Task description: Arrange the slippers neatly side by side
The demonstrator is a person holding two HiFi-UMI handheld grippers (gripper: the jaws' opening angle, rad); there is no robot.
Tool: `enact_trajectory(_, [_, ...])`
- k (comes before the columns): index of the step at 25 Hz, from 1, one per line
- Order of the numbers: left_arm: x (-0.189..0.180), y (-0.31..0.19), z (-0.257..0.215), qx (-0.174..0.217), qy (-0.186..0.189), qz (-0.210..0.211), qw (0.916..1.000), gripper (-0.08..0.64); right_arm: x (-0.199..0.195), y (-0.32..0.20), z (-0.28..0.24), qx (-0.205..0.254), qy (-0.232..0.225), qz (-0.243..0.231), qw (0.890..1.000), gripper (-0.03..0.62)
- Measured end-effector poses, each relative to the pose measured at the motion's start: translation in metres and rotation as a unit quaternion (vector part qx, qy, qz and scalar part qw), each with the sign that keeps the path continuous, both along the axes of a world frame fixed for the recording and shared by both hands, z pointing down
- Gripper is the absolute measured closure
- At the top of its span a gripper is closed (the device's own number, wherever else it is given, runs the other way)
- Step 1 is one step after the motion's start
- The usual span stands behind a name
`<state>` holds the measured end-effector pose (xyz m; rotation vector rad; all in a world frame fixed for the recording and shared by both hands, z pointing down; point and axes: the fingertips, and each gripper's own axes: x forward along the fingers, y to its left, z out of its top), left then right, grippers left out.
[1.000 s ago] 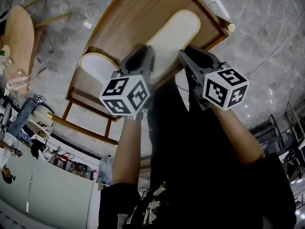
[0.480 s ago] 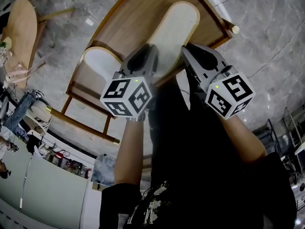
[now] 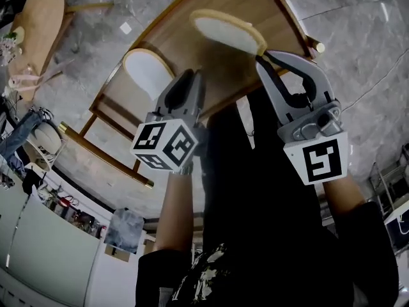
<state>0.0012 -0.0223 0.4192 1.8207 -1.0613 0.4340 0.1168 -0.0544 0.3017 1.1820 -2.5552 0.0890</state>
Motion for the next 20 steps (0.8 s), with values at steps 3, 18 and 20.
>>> enact_trajectory(3, [-0.009,0.010,0.002,-0.004,-0.004,-0.012,0.9999,0.476,-0.015,0.007,-0.009,0.087,0.088,-0.053,0.991,0.575])
enact_trajectory(18, [-0.024,0.027,0.007,-0.012,-0.006,-0.042,0.9990,0.476,0.003,0.071,0.105,-0.077,0.182,-0.092,0.976,0.554])
enact_trajectory(20, [-0.023,0.028,0.009,-0.014,-0.009,-0.038,0.9991,0.476,0.004,0.076,0.115,-0.099,0.186,-0.087,0.974,0.550])
